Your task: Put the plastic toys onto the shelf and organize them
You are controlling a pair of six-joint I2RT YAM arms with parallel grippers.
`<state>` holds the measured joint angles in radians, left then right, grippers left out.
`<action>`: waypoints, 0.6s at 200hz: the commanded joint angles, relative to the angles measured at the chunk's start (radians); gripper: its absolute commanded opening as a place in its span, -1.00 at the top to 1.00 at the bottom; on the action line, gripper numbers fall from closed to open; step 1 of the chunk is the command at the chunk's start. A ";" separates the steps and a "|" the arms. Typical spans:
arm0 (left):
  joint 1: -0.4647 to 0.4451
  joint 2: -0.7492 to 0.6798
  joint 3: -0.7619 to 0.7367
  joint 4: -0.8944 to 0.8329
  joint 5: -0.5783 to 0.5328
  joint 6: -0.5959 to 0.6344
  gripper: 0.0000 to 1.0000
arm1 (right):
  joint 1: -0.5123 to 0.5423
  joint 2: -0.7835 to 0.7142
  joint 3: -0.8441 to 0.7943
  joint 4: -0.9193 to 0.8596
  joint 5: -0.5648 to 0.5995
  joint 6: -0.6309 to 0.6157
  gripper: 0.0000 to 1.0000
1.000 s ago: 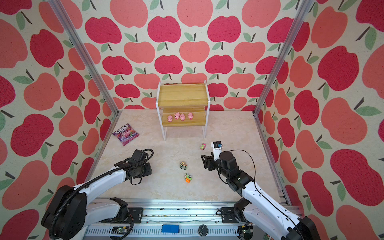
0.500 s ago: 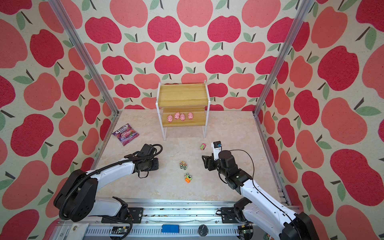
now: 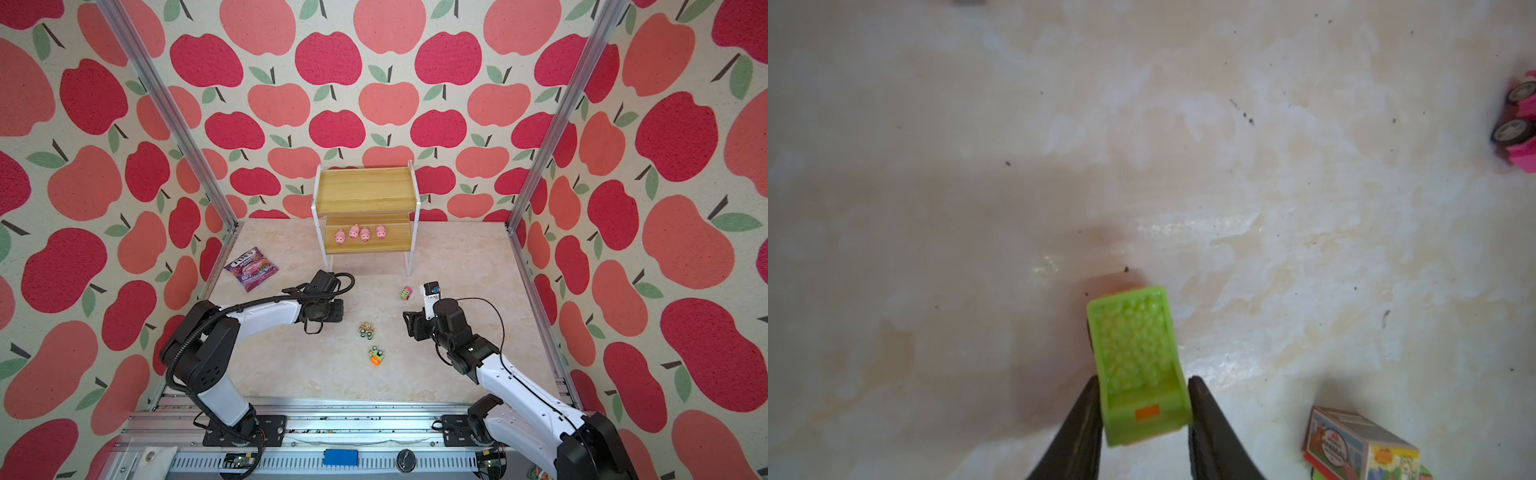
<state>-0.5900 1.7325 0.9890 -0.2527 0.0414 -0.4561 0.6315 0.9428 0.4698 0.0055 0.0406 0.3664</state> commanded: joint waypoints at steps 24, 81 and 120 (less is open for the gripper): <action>-0.009 -0.018 0.047 -0.022 0.035 0.020 -0.18 | -0.003 0.006 0.067 -0.041 0.029 -0.032 -0.36; 0.042 -0.350 0.022 -0.183 0.082 0.094 -0.88 | 0.004 0.041 0.171 -0.115 0.075 -0.040 -0.36; 0.164 -0.551 0.036 -0.341 0.127 0.142 -0.99 | 0.104 0.164 0.296 -0.136 0.170 -0.014 -0.41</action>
<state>-0.4938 1.2530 1.0142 -0.4263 0.1280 -0.3672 0.6712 1.0409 0.6800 -0.0925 0.1356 0.3443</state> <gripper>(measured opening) 0.995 0.697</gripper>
